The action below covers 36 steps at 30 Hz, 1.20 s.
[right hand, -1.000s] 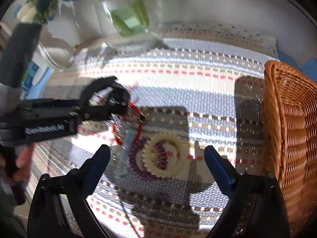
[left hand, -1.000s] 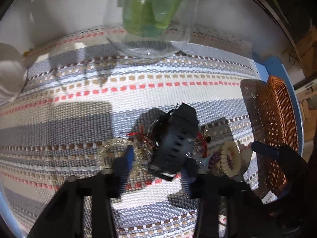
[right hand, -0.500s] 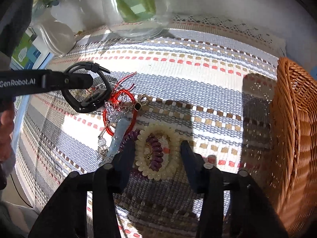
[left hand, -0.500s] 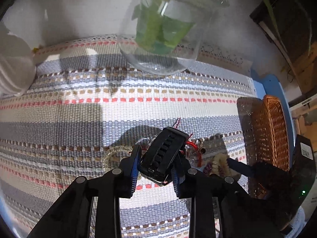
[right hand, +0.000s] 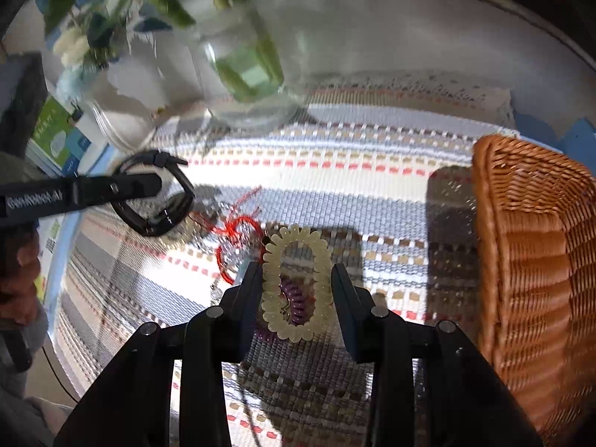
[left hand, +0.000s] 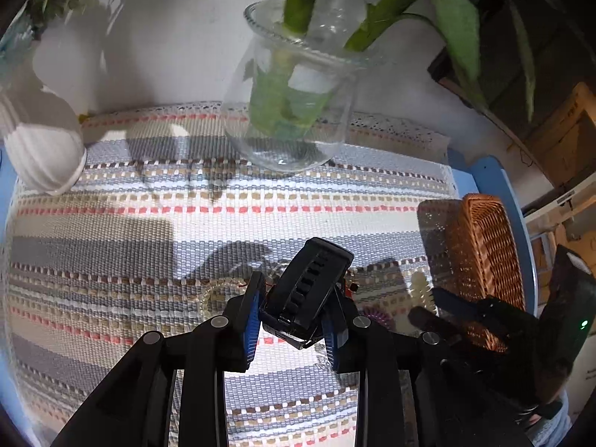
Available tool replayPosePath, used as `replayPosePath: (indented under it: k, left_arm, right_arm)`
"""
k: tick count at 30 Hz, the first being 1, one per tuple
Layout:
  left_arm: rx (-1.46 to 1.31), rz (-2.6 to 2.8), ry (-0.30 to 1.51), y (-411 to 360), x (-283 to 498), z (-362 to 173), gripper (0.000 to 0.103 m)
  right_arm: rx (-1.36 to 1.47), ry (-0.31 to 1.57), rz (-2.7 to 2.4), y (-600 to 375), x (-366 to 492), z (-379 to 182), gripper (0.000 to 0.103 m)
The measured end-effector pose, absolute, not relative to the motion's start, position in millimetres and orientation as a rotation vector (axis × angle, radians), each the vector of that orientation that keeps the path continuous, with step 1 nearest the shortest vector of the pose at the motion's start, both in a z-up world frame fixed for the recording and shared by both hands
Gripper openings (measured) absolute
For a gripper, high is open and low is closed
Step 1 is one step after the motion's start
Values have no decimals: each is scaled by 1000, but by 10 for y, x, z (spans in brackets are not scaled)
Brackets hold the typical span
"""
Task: Organize jewelry
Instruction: 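Lift and carry the watch and bracelet in both tools over the wicker basket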
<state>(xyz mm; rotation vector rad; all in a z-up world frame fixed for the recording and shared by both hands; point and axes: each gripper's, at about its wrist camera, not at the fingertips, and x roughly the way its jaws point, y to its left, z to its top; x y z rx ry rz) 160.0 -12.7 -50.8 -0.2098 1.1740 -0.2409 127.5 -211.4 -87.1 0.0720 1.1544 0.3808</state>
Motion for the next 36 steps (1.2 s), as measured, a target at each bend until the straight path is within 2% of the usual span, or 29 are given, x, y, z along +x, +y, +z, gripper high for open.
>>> replayPosePath:
  k: [10, 21, 31, 36]
  left_arm:
    - [-141, -290, 1144, -502, 1502, -275, 29]
    - [22, -519, 1092, -1764, 1263, 12, 29]
    - [57, -588, 1097, -2531, 1327, 17, 29]
    - [121, -598, 1141, -2977, 1503, -234, 29]
  right_arm:
    - [134, 1025, 321, -2416, 1103, -381, 41]
    - [226, 946, 133, -3376, 762, -58, 44]
    - [265, 1011, 11, -4146, 490, -279, 45]
    - [279, 1085, -20, -4264, 495, -584, 45]
